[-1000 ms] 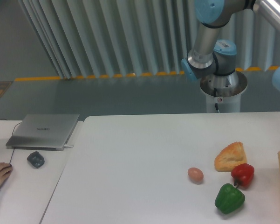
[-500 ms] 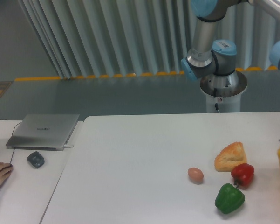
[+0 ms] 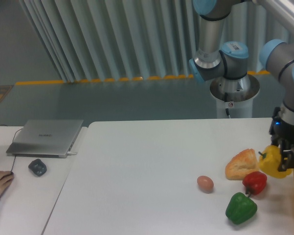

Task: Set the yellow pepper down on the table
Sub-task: 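Lift the yellow pepper out and carry it beside the red pepper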

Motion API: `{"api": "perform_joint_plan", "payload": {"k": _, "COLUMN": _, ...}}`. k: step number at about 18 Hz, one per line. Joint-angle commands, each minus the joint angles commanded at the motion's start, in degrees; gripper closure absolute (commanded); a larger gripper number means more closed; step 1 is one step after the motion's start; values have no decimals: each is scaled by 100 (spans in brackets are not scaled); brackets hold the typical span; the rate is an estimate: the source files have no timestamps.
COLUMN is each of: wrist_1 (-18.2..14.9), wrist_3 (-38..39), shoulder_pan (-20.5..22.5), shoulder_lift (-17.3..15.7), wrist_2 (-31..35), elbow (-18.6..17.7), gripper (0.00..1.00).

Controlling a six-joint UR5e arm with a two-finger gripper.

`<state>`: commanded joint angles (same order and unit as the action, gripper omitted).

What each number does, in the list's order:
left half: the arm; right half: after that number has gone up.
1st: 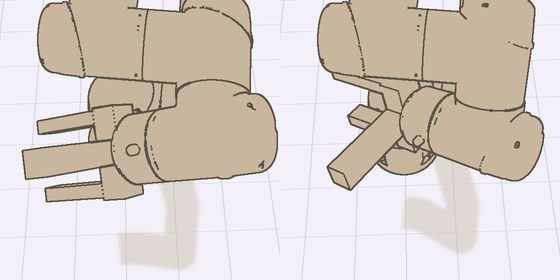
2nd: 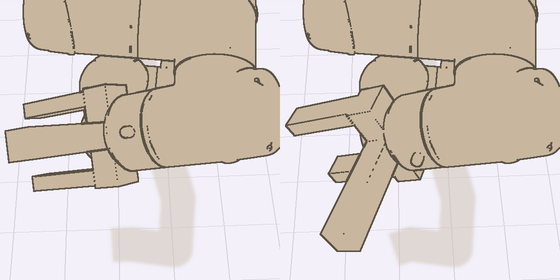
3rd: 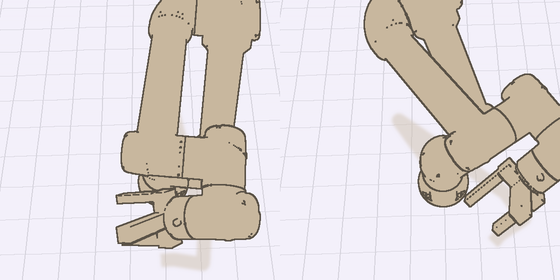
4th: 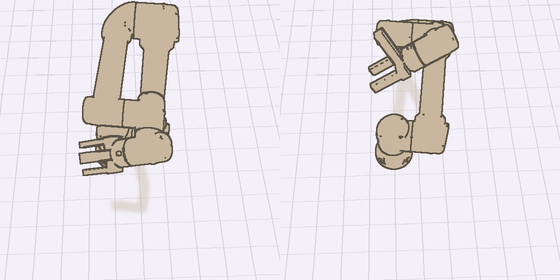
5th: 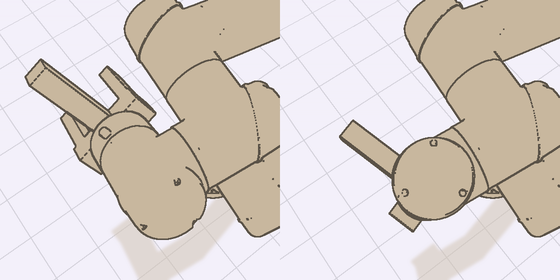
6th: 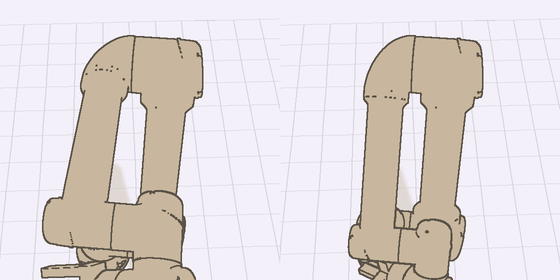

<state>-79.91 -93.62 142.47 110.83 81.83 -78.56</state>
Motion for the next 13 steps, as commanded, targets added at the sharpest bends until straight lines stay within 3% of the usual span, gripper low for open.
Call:
{"api": "perform_joint_plan", "payload": {"k": 2, "wrist_1": 536, "wrist_3": 387, "shoulder_pan": -114, "shoulder_lift": 26, "wrist_2": 26, "elbow": -211, "gripper": 55}}
{"api": "perform_joint_plan", "payload": {"k": 4, "wrist_1": 590, "wrist_3": 414, "shoulder_pan": -123, "shoulder_lift": 131, "wrist_2": 210, "elbow": -186, "gripper": 55}}
{"api": "perform_joint_plan", "payload": {"k": 7, "wrist_1": 950, "wrist_3": 721, "shoulder_pan": -228, "shoulder_lift": 272, "wrist_2": 456, "elbow": -159, "gripper": 55}}
{"api": "perform_joint_plan", "payload": {"k": 13, "wrist_1": 1082, "wrist_3": 748, "shoulder_pan": -237, "shoulder_lift": 343, "wrist_2": 562, "elbow": -98, "gripper": 55}}
